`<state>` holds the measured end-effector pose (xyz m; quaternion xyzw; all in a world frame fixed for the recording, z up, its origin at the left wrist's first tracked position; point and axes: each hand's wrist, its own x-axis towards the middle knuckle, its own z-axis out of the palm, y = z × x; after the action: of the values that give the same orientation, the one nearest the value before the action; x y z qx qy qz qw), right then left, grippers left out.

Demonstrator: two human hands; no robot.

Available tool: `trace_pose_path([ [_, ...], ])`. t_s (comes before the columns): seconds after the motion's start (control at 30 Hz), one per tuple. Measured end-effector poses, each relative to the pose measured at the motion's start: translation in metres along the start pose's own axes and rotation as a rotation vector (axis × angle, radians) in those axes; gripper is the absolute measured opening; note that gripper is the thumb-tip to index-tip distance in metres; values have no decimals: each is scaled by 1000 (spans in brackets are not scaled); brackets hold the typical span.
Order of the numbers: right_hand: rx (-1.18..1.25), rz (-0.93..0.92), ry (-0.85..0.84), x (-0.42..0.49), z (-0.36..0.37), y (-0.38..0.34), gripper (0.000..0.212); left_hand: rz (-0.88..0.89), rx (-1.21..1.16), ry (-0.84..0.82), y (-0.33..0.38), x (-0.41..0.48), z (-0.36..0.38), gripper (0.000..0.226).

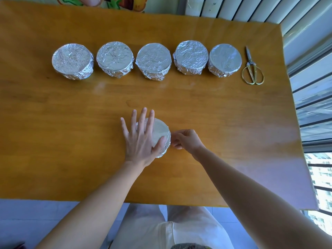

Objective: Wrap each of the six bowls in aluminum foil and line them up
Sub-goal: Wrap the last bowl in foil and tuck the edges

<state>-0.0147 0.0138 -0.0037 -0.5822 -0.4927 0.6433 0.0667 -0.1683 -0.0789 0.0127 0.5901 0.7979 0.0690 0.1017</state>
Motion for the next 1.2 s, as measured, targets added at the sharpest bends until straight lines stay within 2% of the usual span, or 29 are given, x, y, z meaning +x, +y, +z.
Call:
trace_pose_path([
  [0.07,0,-37,147,3,0,4,27,-131,-177,69,-7,0,-2,80],
  [0.13,5,-96,227,-1,3,2,34,-261,-458,128,-16,0,-2,75],
  [0.2,24,-130,158,-7,10,-3,42,-391,-794,109,-25,0,-2,66],
  [0.27,60,-111,33,-13,21,-7,45,-491,-1056,38,-31,0,-2,47],
  [0.37,44,-80,-67,-14,32,-7,43,-579,-1286,-81,-33,1,-3,38],
  [0.5,100,-38,-67,-18,34,-9,34,-649,-1341,-117,-31,3,-8,39],
  [0.63,205,61,-50,-21,29,-9,35,-787,-1231,-102,-31,3,-17,39],
  [0.77,270,124,-61,-25,31,-10,30,-1034,-1343,-313,-36,-2,-27,44],
  [0.83,305,138,-52,-27,33,-9,30,-1028,-1400,-372,-43,-3,-31,47],
  [0.97,379,154,-31,-34,41,-7,28,-1024,-1500,-386,-54,-7,-34,43],
  [1.2,518,143,23,-41,76,-10,27,-1031,-1472,-310,-74,-18,-33,45],
])
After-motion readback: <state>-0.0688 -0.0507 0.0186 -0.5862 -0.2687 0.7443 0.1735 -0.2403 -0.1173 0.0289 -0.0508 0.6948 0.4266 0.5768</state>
